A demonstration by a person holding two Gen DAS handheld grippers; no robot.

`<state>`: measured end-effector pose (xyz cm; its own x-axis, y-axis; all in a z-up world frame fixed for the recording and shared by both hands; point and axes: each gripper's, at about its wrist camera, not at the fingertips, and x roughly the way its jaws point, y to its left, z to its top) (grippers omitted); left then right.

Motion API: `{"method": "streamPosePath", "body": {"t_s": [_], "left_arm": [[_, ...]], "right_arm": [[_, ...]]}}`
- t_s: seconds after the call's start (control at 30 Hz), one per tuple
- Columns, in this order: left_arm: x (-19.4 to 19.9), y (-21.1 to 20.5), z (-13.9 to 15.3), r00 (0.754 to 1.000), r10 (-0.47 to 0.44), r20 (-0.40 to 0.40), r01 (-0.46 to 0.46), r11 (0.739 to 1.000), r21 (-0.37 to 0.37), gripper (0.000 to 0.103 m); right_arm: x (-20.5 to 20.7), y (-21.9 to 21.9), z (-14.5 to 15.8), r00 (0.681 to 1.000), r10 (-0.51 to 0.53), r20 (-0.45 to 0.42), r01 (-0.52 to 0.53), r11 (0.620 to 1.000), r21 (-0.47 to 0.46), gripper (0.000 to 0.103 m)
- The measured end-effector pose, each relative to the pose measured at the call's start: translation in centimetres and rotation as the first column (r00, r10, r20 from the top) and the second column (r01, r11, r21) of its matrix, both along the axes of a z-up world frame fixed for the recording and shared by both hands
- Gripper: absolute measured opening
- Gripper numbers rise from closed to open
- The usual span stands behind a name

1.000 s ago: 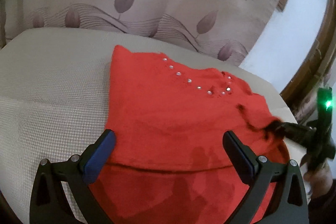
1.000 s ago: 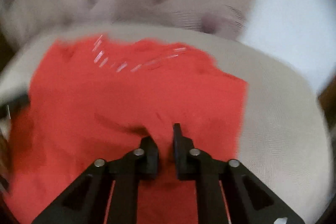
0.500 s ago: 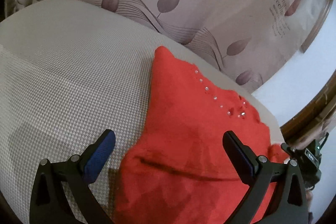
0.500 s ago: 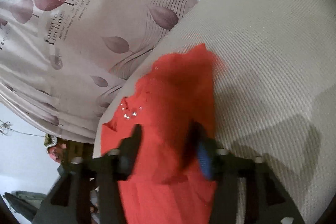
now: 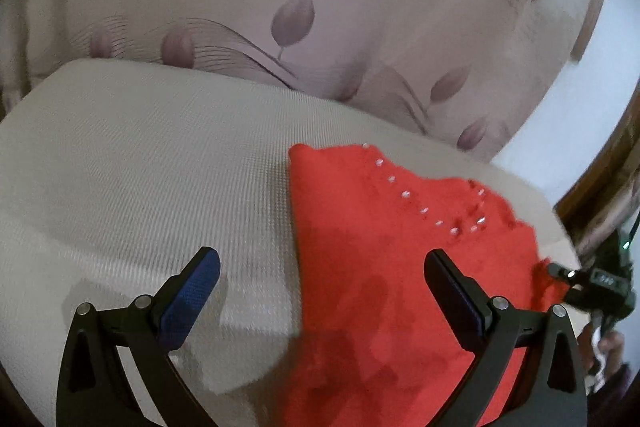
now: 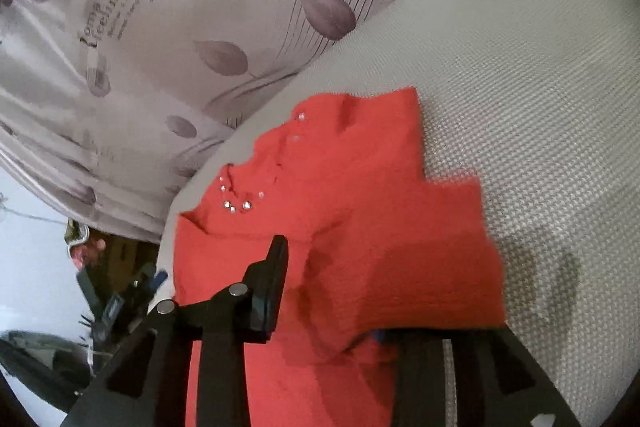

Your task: Fold small clothes

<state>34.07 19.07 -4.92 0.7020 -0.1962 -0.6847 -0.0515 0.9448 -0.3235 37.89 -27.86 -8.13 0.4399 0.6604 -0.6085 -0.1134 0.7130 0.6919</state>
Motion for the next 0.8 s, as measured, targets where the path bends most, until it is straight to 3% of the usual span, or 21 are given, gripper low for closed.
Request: {"method": "streamPosePath", "body": {"t_s": [0.13, 0.2, 0.27, 0.3, 0.37, 0.53, 0.6, 0.67, 0.73, 0.8], "left_arm": [[2.6, -0.8, -0.1, 0.997, -0.072, -0.029, 0.074, 0.994, 0.076, 0.101], [3.5, -1.6, -0.3, 0.996, -0.090, -0.024, 0.092, 0.988, 0.122, 0.096], [4.3, -1.8, -0.7, 0.997, -0.061, -0.050, 0.069, 0.983, 0.171, 0.053], [5.0, -1.6, -1.1, 0.994, -0.060, -0.091, 0.074, 0.985, 0.154, 0.008], [5.2, -0.6, -1.4, 0.995, -0.012, -0.100, 0.024, 0.992, 0.125, 0.007], [4.4, 1.4, -0.5, 0.994, 0.106, -0.040, -0.096, 0.976, 0.197, 0.004], [4.1, 3.2, -0.3, 0.990, 0.138, -0.028, -0.132, 0.979, 0.157, 0.004], [4.1, 3.9, -0.5, 0.989, 0.142, -0.032, -0.136, 0.977, 0.162, 0.004], [3.7, 4.0, -0.5, 0.993, 0.116, -0.023, -0.111, 0.982, 0.155, 0.004], [2.8, 3.3, 0.2, 0.997, 0.081, 0.006, -0.081, 0.988, 0.135, 0.004]], "right_arm": [[-0.3, 1.2, 1.2, 0.998, 0.037, 0.051, -0.035, 0.999, -0.039, 0.016], [-0.3, 1.7, 1.7, 0.996, 0.054, 0.068, -0.052, 0.998, -0.042, 0.016], [-0.3, 2.3, 2.3, 0.994, 0.070, 0.086, -0.066, 0.997, -0.050, 0.015], [-0.2, 2.5, 2.5, 0.993, 0.073, 0.090, -0.069, 0.996, -0.051, 0.015], [0.1, 2.8, 3.1, 0.991, 0.081, 0.102, -0.079, 0.997, -0.027, 0.015], [0.3, 3.2, 5.7, 0.979, 0.081, 0.186, -0.106, 0.986, 0.131, 0.014], [0.3, 2.9, 6.4, 0.974, 0.057, 0.218, -0.098, 0.979, 0.181, 0.013], [0.8, 2.4, 5.3, 0.980, 0.038, 0.195, -0.071, 0.984, 0.166, 0.013], [1.4, 1.3, 2.6, 0.994, 0.005, 0.111, -0.022, 0.988, 0.154, 0.013], [1.7, 0.1, 0.2, 0.999, -0.027, 0.045, 0.023, 0.997, 0.077, 0.013]]}}
